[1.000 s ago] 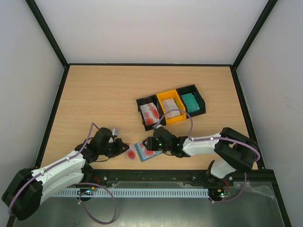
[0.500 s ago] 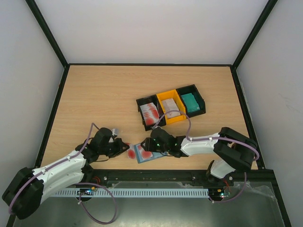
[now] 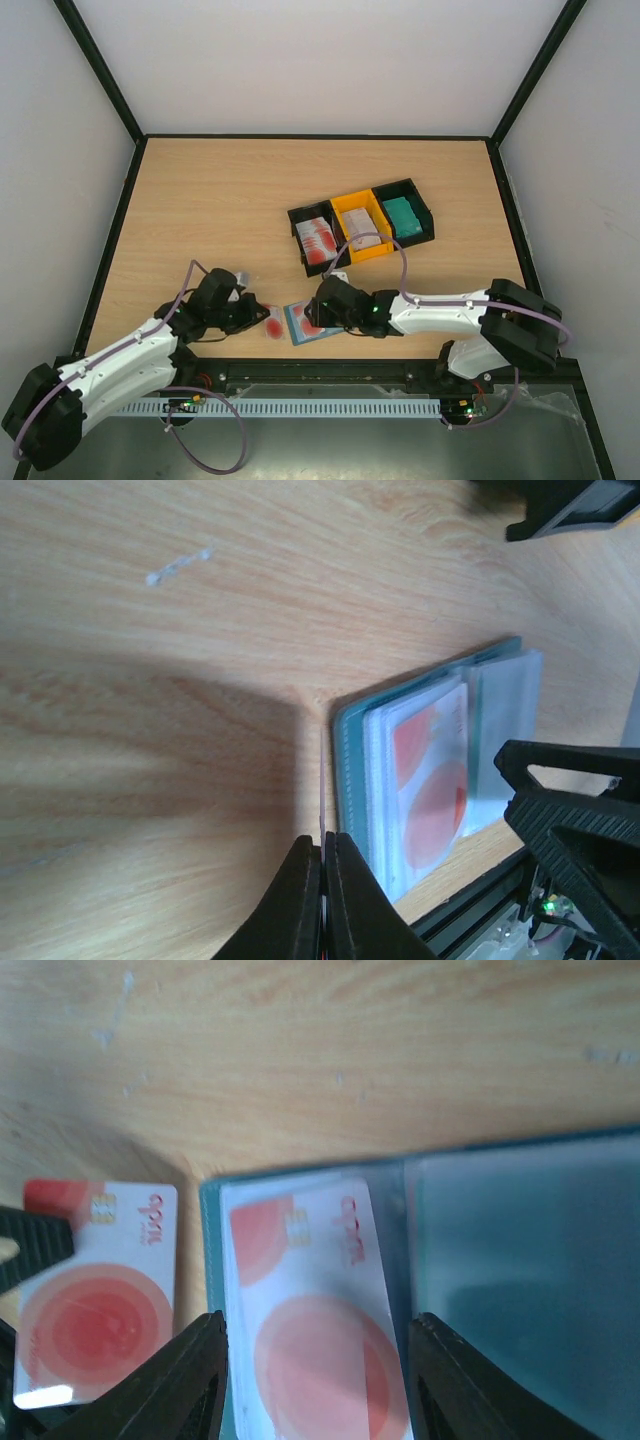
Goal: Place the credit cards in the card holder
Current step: Insert the credit card into the card holder.
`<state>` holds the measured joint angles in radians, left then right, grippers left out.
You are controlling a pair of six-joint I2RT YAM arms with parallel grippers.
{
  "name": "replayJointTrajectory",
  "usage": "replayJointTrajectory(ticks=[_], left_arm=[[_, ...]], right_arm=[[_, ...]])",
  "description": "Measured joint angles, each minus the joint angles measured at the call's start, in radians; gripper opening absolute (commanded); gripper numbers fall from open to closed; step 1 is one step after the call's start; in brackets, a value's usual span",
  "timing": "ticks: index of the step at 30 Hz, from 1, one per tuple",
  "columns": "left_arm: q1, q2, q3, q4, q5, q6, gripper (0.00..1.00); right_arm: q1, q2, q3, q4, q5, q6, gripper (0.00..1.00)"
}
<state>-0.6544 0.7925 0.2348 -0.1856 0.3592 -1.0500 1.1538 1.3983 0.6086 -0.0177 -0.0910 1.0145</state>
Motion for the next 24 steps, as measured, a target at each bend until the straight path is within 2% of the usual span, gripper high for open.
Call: replayJointTrajectory(ticks=[6, 24], left_arm=[[-0.002, -0.016, -0.001, -0.059, 0.023, 0.003, 0.03], [-0.056, 0.075, -0.045, 0.119, 0.117, -0.045, 0.02]], right_arm=[[0.049, 0.018, 0.000, -0.058, -0.003, -0.002, 0.49], [0.070, 0.118, 0.099, -0.067, -0.056, -0.028, 0.46]])
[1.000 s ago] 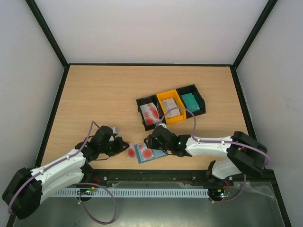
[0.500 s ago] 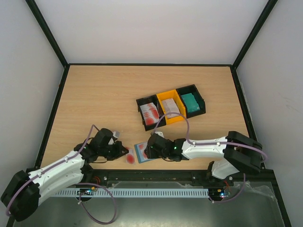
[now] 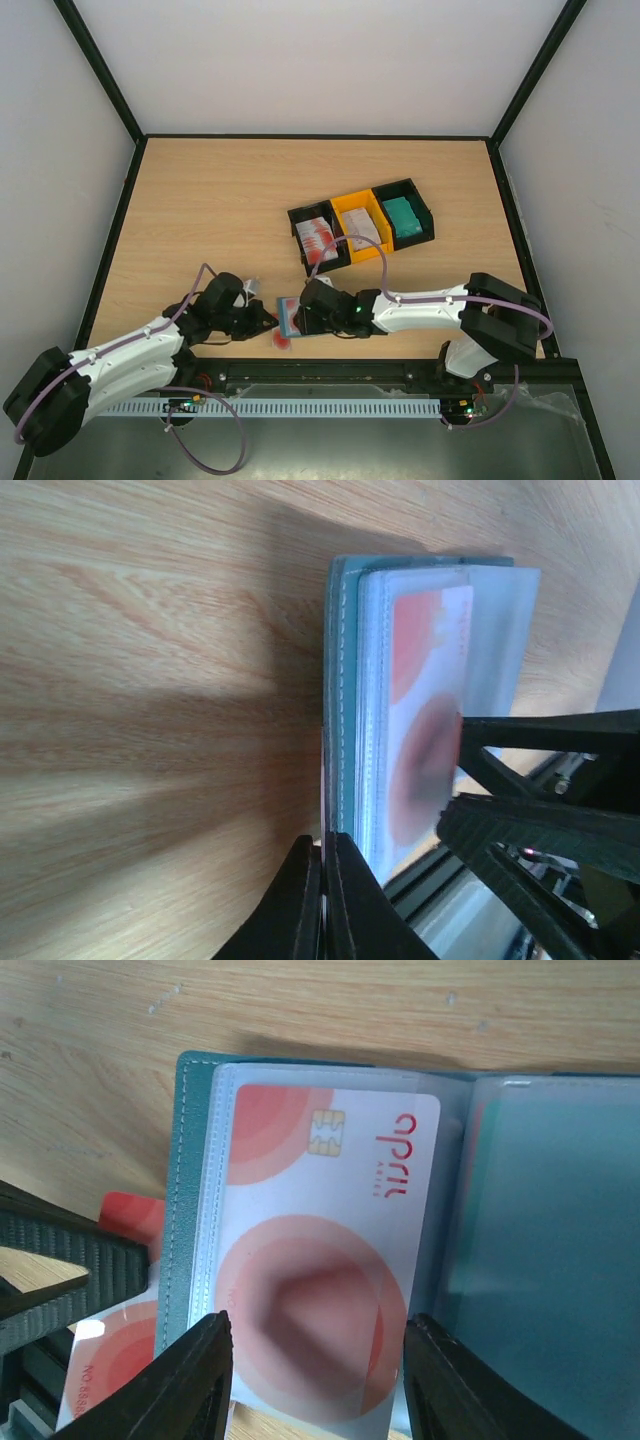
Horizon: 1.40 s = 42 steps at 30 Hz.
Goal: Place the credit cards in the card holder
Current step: Insert the credit card into the card holder.
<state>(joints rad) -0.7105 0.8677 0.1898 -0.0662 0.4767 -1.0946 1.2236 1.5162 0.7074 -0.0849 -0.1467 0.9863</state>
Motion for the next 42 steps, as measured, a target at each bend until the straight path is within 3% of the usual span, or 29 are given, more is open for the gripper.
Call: replayJointTrajectory(ticks=[7, 12, 17, 21, 28, 35, 42], left_arm=[[-0.001, -0.011, 0.060, -0.125, -0.121, 0.055, 0.02], [0.010, -0.042, 0.152, -0.271, -0.257, 0.101, 0.02], [0.022, -0.076, 0.225, -0.321, -0.305, 0.137, 0.02], [0.026, -0.108, 0.229, -0.224, -0.243, 0.136, 0.02], [0.013, -0.092, 0.093, 0.116, -0.146, 0.024, 0.02], [-0.083, 0.000, 0.019, 0.341, -0.184, -0.056, 0.02], [-0.179, 0.095, -0.061, 0.445, -0.301, -0.121, 0.02]], right_arm=[[0.006, -0.024, 0.016, -0.053, 0.088, 0.005, 0.54], [0.006, -0.142, 0.015, -0.109, 0.203, 0.021, 0.56], [-0.010, -0.240, -0.005, -0.164, 0.298, 0.037, 0.55], [-0.037, -0.281, -0.074, -0.186, 0.305, 0.042, 0.55], [-0.065, -0.304, -0.187, -0.139, 0.177, 0.024, 0.53], [-0.071, -0.289, -0.217, -0.105, 0.116, 0.029, 0.47], [-0.074, -0.270, -0.246, -0.095, 0.103, 0.063, 0.42]])
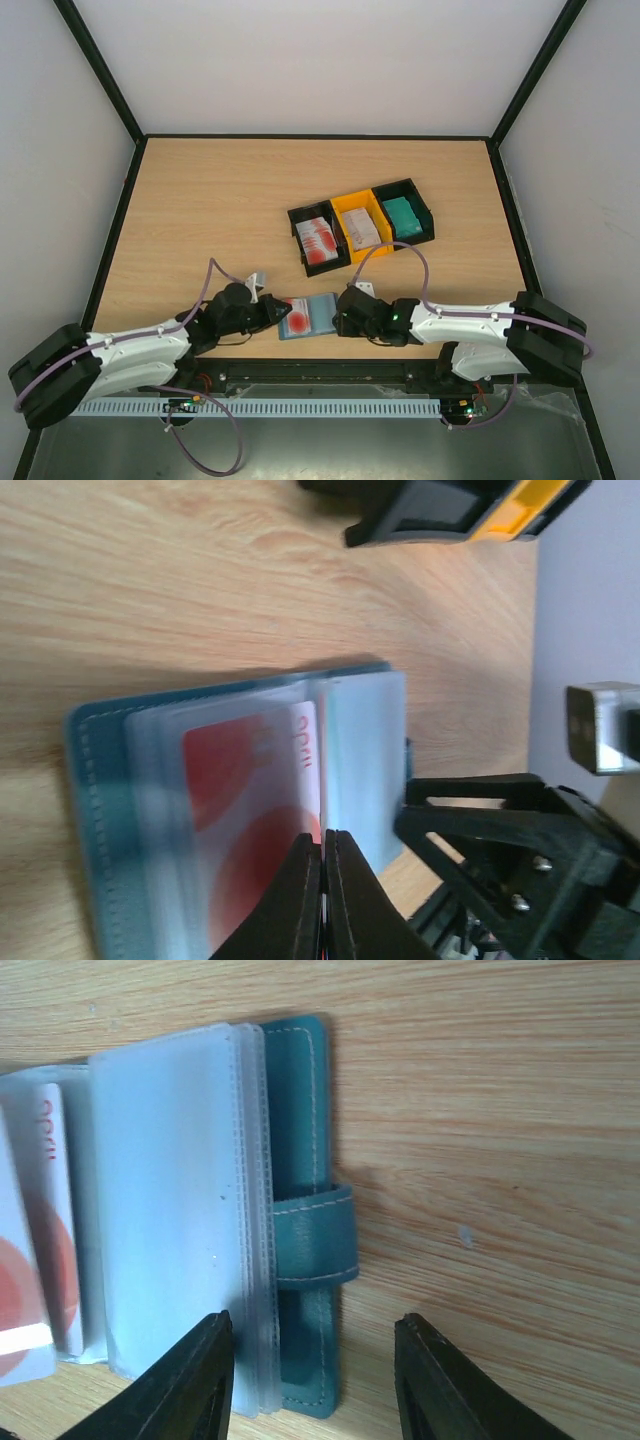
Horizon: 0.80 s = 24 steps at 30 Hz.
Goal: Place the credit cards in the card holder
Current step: Insert the credit card into the card holder.
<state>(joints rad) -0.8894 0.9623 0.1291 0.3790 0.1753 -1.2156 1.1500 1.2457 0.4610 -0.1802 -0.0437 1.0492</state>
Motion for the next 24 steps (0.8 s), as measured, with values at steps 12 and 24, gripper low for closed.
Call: replayJointTrajectory(ticks=[12, 24], left_arm=[[-0.026, 0.090, -0.044, 0.177, -0.053, -0.047, 0.02], [-0.027, 0.124, -0.066, 0.266, -0.052, -0.039, 0.03]], right_arm=[[-0.003, 0.053, 0.016, 0.037, -0.013, 0.002, 0.28], [-0.003, 0.064, 0.018, 0.050, -0.018, 0.014, 0.26]])
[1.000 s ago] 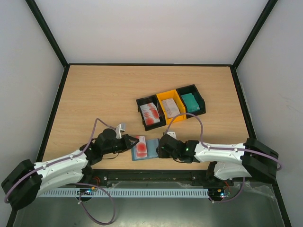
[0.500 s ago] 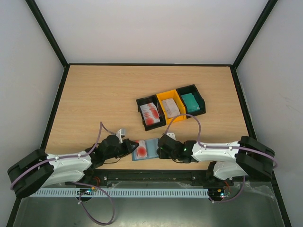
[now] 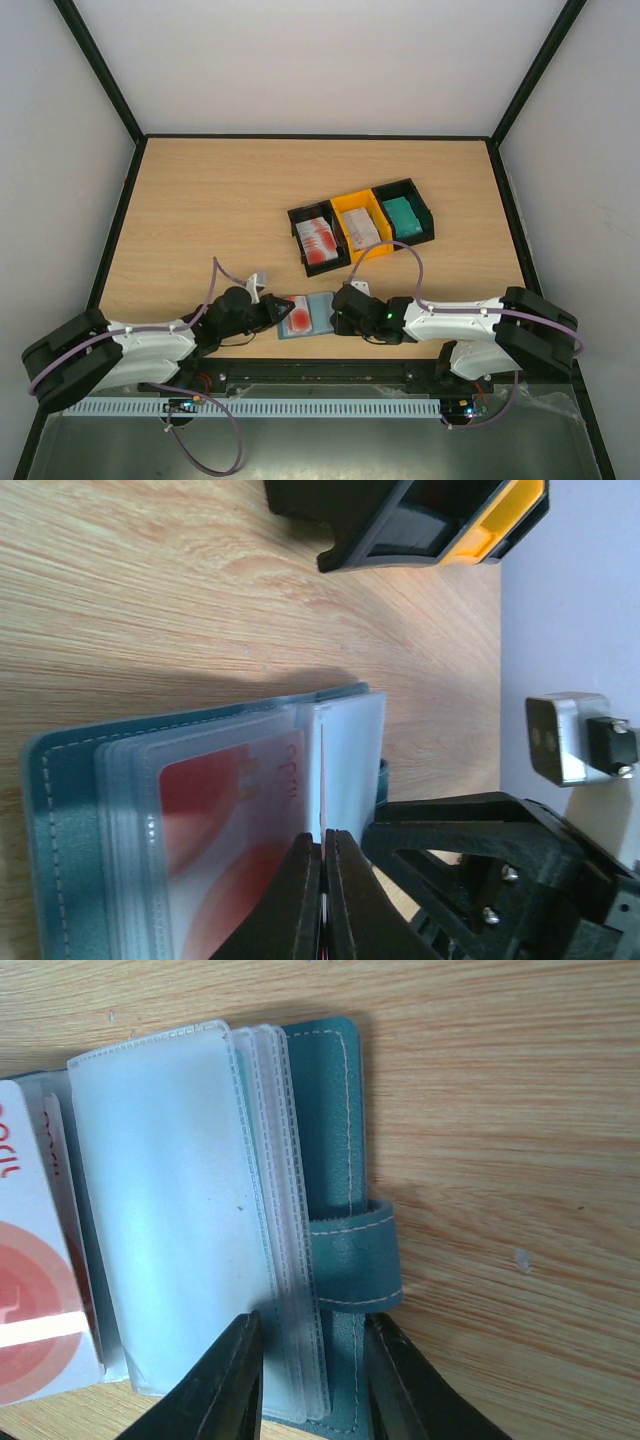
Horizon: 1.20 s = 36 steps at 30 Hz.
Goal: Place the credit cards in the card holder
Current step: Insert the credit card into the card holder.
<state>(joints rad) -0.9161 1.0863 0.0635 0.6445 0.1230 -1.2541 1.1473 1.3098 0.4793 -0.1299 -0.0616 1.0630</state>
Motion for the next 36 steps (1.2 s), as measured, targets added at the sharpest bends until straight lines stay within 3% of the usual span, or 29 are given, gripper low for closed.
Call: replayJointTrajectory(ticks=[17, 29, 36], left_arm=[[0.000, 0.217, -0.025, 0.233, 0.030, 0.015, 0.02], [0.000, 0.005, -0.023, 0.089, -0.013, 0.039, 0.02], [0.000, 0.024, -0.017, 0.057, -0.020, 0.051, 0.02]], right_arm=[[-0.002, 0.011, 0.004, 0.013, -0.016, 0.000, 0.25], [-0.002, 0.011, 0.004, 0.018, -0.018, 0.019, 0.17], [-0.002, 0.011, 0.004, 0.018, -0.018, 0.019, 0.17]])
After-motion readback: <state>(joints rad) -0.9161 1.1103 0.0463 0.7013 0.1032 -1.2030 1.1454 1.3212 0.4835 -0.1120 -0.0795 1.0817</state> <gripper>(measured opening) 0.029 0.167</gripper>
